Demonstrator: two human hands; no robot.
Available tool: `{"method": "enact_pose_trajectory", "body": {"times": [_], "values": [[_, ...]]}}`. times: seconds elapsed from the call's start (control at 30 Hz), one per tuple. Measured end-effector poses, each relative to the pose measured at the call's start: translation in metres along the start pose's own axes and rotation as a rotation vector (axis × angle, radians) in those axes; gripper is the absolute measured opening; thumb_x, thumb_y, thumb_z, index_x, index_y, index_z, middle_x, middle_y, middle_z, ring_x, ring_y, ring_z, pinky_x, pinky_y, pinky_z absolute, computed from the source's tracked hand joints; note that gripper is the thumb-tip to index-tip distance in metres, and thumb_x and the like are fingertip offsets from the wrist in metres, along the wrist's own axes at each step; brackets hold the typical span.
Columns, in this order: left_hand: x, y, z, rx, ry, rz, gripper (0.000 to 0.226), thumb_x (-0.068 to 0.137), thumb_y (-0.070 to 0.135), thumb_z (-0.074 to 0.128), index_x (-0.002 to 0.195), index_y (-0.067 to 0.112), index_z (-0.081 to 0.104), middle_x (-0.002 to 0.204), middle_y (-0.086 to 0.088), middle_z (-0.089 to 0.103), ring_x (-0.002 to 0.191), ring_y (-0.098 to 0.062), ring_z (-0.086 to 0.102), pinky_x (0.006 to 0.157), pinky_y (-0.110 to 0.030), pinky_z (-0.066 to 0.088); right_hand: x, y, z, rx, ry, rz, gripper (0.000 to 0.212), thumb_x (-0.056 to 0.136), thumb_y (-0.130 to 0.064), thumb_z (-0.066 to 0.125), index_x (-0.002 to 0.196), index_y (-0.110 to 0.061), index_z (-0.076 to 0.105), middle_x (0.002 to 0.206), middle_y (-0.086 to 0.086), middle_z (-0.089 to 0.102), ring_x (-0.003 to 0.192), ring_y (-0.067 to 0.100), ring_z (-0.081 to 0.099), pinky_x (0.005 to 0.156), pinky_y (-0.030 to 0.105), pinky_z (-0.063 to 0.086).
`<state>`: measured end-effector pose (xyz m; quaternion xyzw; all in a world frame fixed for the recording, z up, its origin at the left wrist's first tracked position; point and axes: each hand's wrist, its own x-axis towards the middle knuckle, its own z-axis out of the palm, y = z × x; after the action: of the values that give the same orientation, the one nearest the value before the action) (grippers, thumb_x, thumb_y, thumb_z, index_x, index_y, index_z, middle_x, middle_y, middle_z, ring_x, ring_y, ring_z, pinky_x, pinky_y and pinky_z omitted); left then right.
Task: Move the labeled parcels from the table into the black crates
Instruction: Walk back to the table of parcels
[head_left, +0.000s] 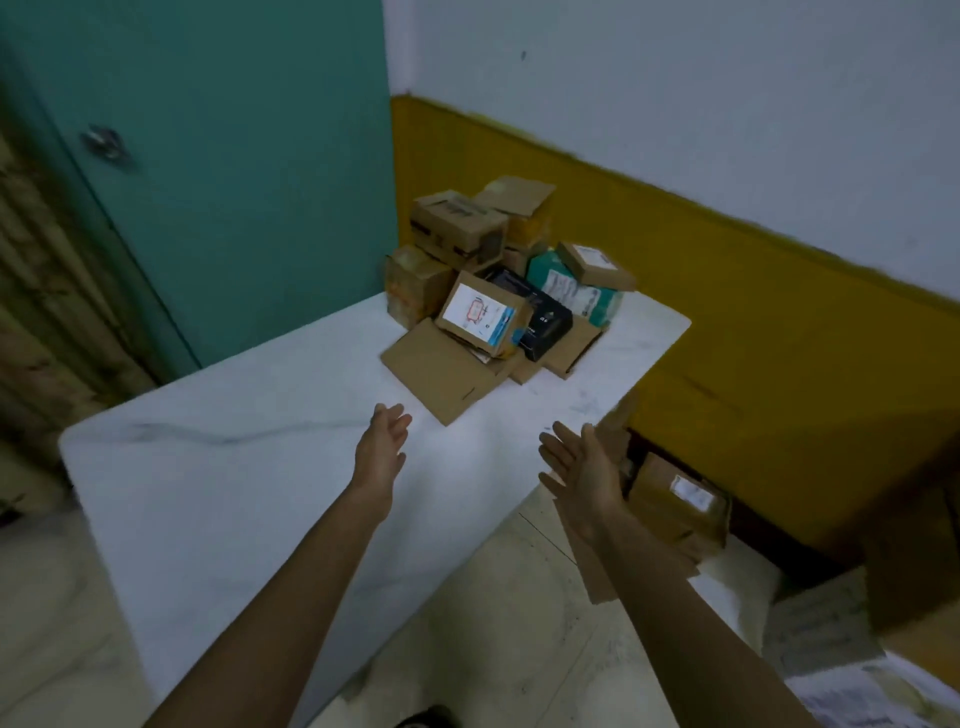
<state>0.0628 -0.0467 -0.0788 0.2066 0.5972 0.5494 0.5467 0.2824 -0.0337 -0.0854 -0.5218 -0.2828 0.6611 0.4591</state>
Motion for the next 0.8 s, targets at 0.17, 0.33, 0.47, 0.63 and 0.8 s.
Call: {"method": "enact_pose_trajectory", "body": {"times": [0.17, 0.33, 0.47, 0.63, 0.8], "values": [[0.041, -0.011, 0.015, -0.016, 0.111, -0.039, 0.049, 0.104, 0.037, 0.028, 0.143, 0.011, 0.040, 0.145, -0.007, 0.046, 0.134, -0.021, 0.040, 0.114, -0.040, 0.029, 0.064, -0.006, 0.012, -0.076, -0.057, 0.102, 0.058, 0.102, -0.048, 0.027, 0.143, -0.011, 0.043, 0.145, 0.008, 0.047, 0.134, 0.025, 0.044, 0.108, 0.043, 0.035], [0.111, -0.018, 0.024, -0.047, 0.183, -0.103, 0.049, 0.102, 0.037, 0.039, 0.143, 0.012, 0.040, 0.143, -0.006, 0.047, 0.130, -0.022, 0.045, 0.107, -0.038, 0.036, 0.138, -0.011, 0.036, -0.156, -0.050, 0.187, 0.051, 0.102, -0.040, 0.039, 0.144, -0.011, 0.042, 0.144, 0.010, 0.047, 0.130, 0.026, 0.046, 0.106, 0.043, 0.039], [0.158, -0.018, 0.036, -0.049, 0.227, -0.193, 0.047, 0.101, 0.036, 0.041, 0.142, 0.013, 0.039, 0.140, -0.006, 0.047, 0.125, -0.022, 0.047, 0.104, -0.038, 0.037, 0.188, -0.014, 0.049, -0.379, -0.078, 0.090, 0.037, 0.101, -0.025, 0.048, 0.136, -0.017, 0.047, 0.130, 0.002, 0.054, 0.125, 0.022, 0.047, 0.099, 0.032, 0.044], [0.191, -0.015, 0.044, -0.033, 0.262, -0.267, 0.045, 0.101, 0.035, 0.041, 0.141, 0.014, 0.039, 0.131, -0.006, 0.047, 0.116, -0.020, 0.047, 0.098, -0.035, 0.037, 0.228, -0.010, 0.069, -0.734, -0.243, -0.186, 0.044, 0.095, -0.017, 0.058, 0.138, -0.012, 0.047, 0.133, -0.004, 0.049, 0.125, 0.012, 0.044, 0.103, 0.023, 0.037], [0.197, -0.020, 0.057, -0.143, 0.216, -0.367, 0.027, 0.102, 0.028, 0.041, 0.127, 0.020, 0.044, 0.111, -0.001, 0.052, 0.103, -0.020, 0.053, 0.083, -0.030, 0.043, 0.258, 0.002, 0.083, -0.924, -0.295, -0.137, 0.053, 0.094, -0.016, 0.060, 0.142, -0.007, 0.041, 0.140, 0.010, 0.048, 0.127, 0.025, 0.047, 0.108, 0.035, 0.038]]}}
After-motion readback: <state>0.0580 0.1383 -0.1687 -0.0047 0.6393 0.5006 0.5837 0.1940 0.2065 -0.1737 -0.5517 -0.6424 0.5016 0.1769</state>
